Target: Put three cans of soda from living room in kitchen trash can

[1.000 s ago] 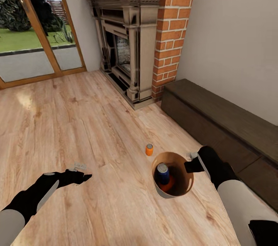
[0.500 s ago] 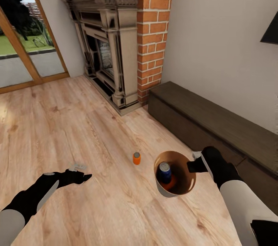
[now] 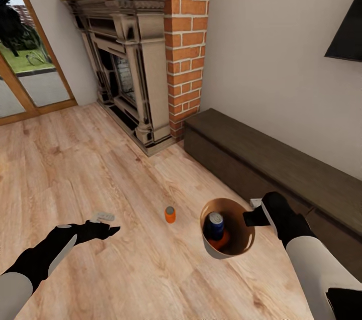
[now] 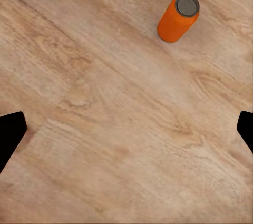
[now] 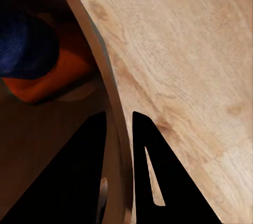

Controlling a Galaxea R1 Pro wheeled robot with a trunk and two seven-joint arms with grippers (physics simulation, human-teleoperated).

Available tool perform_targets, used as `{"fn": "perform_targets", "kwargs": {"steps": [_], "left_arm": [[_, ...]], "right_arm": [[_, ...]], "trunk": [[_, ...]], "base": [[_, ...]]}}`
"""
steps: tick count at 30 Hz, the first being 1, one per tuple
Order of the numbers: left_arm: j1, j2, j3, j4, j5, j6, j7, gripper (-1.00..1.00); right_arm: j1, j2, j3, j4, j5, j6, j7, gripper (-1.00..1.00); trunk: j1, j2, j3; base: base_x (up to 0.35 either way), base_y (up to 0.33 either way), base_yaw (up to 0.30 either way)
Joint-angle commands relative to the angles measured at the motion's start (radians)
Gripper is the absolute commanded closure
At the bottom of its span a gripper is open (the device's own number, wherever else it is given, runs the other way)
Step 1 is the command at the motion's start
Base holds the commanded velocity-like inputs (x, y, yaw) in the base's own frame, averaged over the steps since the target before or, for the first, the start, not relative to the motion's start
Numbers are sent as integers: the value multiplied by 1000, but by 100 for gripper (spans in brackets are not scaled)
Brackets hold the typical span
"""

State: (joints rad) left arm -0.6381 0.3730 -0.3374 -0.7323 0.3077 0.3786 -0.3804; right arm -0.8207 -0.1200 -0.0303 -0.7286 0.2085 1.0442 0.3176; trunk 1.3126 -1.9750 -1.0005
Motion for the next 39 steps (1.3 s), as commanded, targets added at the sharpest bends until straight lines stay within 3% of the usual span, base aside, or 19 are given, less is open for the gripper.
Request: {"fn": "perform_targets", "kwargs": {"steps": [1, 14, 22, 30, 39], "left_arm": [[0, 0, 0, 1, 0, 0, 0, -100], [0, 0, 0, 26, -2, 2, -3, -100], [0, 0, 1, 27, -3, 3, -3, -100], [0, 0, 0, 27, -2, 0, 0, -100], [0, -4, 0, 27, -5, 0, 6, -100]], "right_arm": [[0, 0, -1, 0, -24, 3, 5, 100], [11, -7, -3, 0, -22, 3, 4, 100], [79, -59, -2, 0, -21, 3, 13, 100], [86, -86, -2, 0, -24, 3, 20, 100], [92, -92, -2, -1, -26, 3, 22, 100]], "trunk": [[0, 0, 0], [0, 0, 10], [0, 0, 10], [0, 0, 10], [0, 0, 10]], "base": [[-53, 265, -55], [-108, 302, -150], [-107, 283, -10], [-16, 51, 0], [-1, -151, 0]]}}
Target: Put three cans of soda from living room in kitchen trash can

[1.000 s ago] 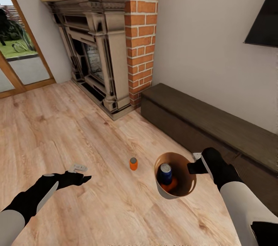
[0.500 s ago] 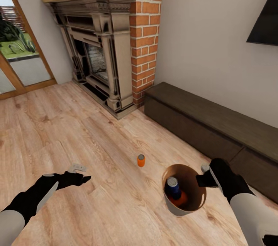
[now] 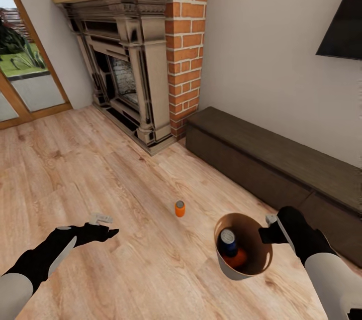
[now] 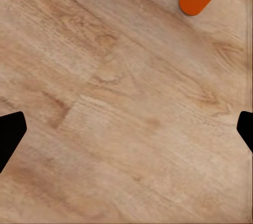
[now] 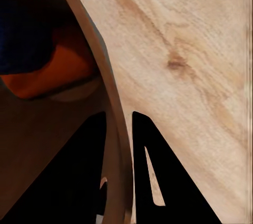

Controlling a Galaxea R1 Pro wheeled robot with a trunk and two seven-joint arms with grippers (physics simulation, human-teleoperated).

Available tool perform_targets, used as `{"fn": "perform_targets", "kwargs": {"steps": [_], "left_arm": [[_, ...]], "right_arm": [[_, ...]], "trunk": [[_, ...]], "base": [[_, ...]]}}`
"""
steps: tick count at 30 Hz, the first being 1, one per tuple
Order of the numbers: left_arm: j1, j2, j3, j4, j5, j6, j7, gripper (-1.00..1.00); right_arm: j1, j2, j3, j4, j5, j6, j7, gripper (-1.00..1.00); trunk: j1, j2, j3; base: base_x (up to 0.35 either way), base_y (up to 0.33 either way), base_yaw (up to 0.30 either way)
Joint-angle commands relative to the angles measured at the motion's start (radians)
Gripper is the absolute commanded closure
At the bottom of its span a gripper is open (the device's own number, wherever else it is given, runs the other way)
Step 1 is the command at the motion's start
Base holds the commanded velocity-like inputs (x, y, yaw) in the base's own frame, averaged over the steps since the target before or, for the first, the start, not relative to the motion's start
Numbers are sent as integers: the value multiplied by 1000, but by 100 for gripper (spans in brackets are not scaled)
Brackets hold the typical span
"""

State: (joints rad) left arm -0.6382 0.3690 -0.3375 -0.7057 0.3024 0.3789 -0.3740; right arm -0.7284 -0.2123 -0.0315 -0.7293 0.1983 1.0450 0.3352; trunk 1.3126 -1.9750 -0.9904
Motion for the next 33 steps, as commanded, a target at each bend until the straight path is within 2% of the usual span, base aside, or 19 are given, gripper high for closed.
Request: {"fn": "perform_targets", "kwargs": {"steps": [1, 10, 15, 25, 33], "left_arm": [[0, -1, 0, 0, 0, 0, 0, -100], [0, -4, 0, 0, -1, 0, 0, -100], [0, -4, 0, 0, 0, -1, 0, -100], [0, -4, 0, 0, -1, 1, 0, -100], [0, -4, 0, 0, -1, 2, -3, -100]], "right_arm": [[0, 0, 0, 0, -16, 2, 4, 100], [0, 1, -1, 1, -17, 2, 5, 100], [0, 1, -1, 1, -17, 2, 4, 100], [0, 1, -1, 1, -17, 2, 4, 100], [1, 2, -1, 1, -17, 2, 4, 100]], "trunk": [[0, 0, 0], [0, 0, 0], [0, 0, 0], [0, 0, 5], [0, 0, 12]], "base": [[0, -272, 0], [0, -273, 0], [-6, -93, -18], [1, 229, -174], [151, 292, -223]]}}
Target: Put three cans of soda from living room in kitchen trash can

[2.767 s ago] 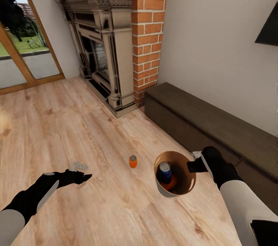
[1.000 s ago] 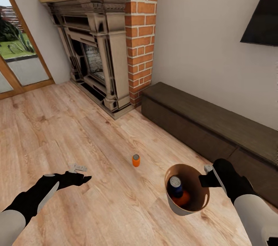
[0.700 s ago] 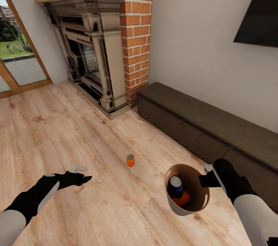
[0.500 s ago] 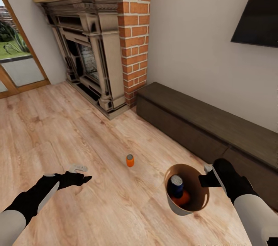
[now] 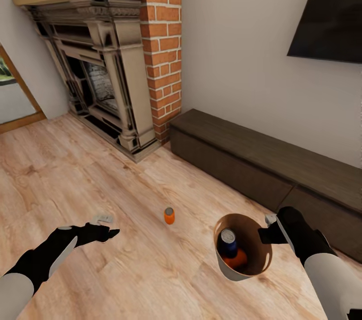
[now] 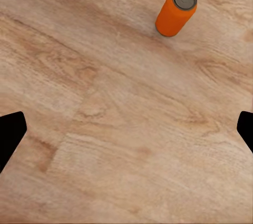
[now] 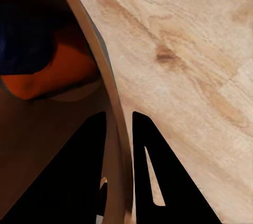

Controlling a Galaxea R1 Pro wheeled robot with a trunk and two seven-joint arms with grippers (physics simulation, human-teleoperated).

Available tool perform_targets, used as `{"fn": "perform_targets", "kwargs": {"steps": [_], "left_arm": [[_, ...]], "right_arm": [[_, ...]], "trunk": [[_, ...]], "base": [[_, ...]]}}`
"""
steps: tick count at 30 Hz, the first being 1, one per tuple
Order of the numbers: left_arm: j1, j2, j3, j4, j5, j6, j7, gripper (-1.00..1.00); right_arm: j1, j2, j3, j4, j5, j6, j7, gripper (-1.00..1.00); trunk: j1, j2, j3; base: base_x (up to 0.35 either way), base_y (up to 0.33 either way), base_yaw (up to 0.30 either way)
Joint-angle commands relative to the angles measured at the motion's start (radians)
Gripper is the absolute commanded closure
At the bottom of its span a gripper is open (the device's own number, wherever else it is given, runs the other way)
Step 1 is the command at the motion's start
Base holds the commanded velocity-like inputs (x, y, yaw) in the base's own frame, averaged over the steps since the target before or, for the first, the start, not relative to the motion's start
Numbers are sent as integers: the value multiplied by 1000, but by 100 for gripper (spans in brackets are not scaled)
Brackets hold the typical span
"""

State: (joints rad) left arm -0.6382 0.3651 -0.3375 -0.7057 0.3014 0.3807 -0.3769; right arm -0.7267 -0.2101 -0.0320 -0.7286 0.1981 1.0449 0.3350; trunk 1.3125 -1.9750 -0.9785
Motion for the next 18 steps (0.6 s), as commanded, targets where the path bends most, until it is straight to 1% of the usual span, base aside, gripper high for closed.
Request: {"fn": "perform_targets", "kwargs": {"steps": [1, 5, 11, 14, 18], "left_arm": [[0, 0, 0, 0, -1, 0, 0, -100], [0, 0, 0, 0, -1, 0, 1, -100], [0, 0, 0, 0, -1, 1, 2, -100], [0, 0, -1, 0, -1, 1, 3, -100], [0, -3, -1, 0, -1, 2, 3, -100]], "right_arm": [[10, -2, -9, 0, -17, 2, 5, 100], [18, -3, -18, 0, -17, 2, 5, 100], [30, -3, -21, 0, -17, 2, 4, 100], [39, -2, -22, 0, -17, 2, 4, 100], [46, -2, -22, -1, -17, 2, 4, 100]], "trunk": [[0, 0, 1], [0, 0, 5], [0, 0, 12], [0, 0, 15], [0, 0, 19]], "base": [[256, 229, -214], [271, 213, -214], [293, 180, -213], [317, 120, -208], [325, 50, -206]]}}
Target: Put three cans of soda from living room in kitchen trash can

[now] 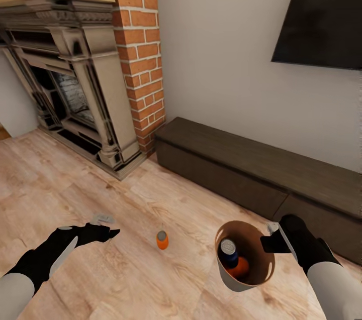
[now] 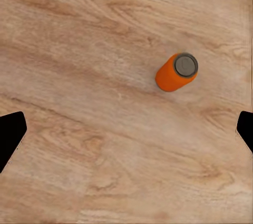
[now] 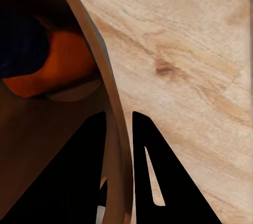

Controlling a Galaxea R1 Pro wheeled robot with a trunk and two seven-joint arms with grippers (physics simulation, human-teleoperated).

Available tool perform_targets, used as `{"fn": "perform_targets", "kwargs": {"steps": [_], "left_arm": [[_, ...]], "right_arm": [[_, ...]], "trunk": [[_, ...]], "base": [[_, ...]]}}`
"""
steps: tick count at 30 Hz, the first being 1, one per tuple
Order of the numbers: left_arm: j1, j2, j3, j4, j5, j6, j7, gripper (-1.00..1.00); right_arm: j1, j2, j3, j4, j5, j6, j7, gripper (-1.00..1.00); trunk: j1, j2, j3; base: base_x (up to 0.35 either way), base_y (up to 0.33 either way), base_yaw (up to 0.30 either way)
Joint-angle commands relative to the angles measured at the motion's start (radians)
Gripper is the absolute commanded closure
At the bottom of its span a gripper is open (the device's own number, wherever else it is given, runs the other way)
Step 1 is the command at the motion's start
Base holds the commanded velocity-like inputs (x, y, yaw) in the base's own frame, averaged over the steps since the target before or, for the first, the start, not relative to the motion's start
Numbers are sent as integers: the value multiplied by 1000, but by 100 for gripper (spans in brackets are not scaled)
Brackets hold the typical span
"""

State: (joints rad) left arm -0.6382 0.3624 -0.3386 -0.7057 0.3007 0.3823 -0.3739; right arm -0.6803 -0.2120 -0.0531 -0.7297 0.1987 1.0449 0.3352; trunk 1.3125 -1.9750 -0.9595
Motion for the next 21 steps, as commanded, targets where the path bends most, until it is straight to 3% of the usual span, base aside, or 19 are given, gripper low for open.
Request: {"fn": "perform_targets", "kwargs": {"steps": [1, 9, 21], "left_arm": [[0, -1, 0, 0, 0, 0, 0, -100], [0, -6, 0, 0, 1, -2, 2, -100], [0, -30, 0, 1, -3, 12, 47, -100]], "right_arm": [[0, 0, -1, 0, -18, 2, 4, 100], [2, 2, -1, 0, -18, 2, 3, 100], [2, 3, 1, 0, -18, 2, 3, 100]], "trunk": [[0, 0, 1], [0, 0, 10], [0, 0, 23]], "base": [[327, 23, -206], [143, -1, -205], [-295, 0, -195]]}}
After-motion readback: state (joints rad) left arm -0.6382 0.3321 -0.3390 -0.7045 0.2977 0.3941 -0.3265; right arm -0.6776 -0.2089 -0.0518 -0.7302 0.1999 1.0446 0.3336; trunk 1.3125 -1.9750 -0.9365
